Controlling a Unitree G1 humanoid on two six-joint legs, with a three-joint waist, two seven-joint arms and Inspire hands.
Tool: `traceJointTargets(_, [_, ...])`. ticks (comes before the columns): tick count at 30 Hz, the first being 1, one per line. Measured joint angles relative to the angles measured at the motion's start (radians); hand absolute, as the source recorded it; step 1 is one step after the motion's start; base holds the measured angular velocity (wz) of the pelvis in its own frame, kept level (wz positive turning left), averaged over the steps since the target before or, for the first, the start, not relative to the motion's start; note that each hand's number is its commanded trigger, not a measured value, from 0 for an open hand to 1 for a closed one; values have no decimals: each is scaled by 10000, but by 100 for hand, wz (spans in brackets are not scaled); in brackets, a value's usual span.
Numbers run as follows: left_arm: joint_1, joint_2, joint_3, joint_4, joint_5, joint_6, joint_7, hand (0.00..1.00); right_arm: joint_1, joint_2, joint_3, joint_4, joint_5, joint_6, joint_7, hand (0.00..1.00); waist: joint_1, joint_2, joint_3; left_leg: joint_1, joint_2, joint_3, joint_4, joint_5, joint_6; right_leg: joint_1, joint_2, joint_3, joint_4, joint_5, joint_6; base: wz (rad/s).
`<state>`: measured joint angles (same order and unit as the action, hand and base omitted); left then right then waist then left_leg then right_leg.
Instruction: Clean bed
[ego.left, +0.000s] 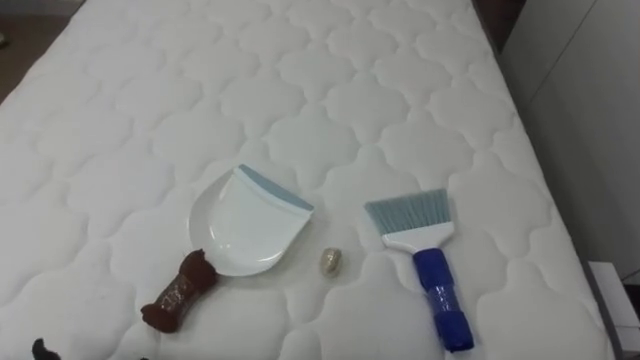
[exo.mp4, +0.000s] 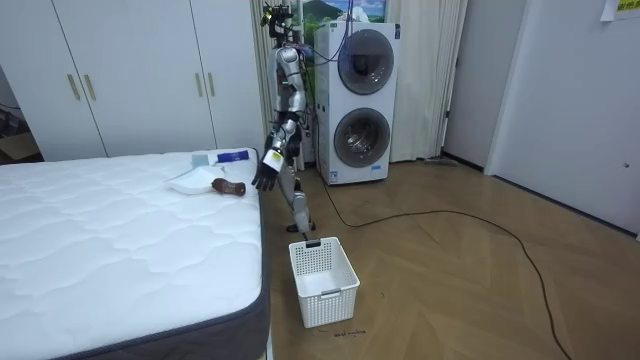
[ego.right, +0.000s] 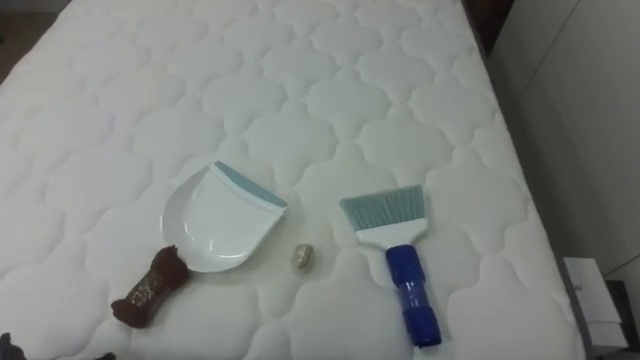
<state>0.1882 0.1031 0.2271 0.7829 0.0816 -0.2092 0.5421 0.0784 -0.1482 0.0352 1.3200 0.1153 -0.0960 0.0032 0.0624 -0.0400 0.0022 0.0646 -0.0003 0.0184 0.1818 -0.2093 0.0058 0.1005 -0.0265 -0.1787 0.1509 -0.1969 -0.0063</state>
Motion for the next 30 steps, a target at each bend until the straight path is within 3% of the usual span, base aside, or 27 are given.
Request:
traceJointTargets(10, [-154,115,-504,-980,-7,-258,151,0,56,-57,209,-31,-41,-24,364,0,-57,-72,7,-7,33,9,55,-1,0,-46,36,132,46,56,-16,-2])
traceJointTargets(15, [-450,322,-617,-979,-3,-437,153,0,128,-60,201,-71,-40,-182,410,0,-104,-60,10,-80,33,25,52,-1,1,-140,40,150,61,63,-14,-3])
traceJointTargets(18, [-456,455,-1043,-972,-5,-485,157,0,101,-62,203,-91,-25,-212,432,0,-230,-46,6,-218,25,8,62,0,2,-261,36,148,58,74,-6,0])
traceJointTargets(23, [-625,477,-1730,-752,-4,-485,133,0,2,-66,212,-60,17,-241,437,0,-498,-19,2,-426,32,67,72,3,5,-466,35,146,22,113,-10,-1])
traceJointTargets(27, [-834,473,-1743,-496,-5,-483,116,0,-18,-66,212,-68,26,-285,436,0,-619,7,20,-454,40,118,57,2,5,-510,37,150,-1,113,-10,-2])
traceJointTargets(30, [-969,472,-1742,-498,-4,-482,113,0,-20,-67,200,-125,28,-284,425,0,-680,17,-8,-606,45,133,76,3,5,-682,36,160,24,126,-16,0])
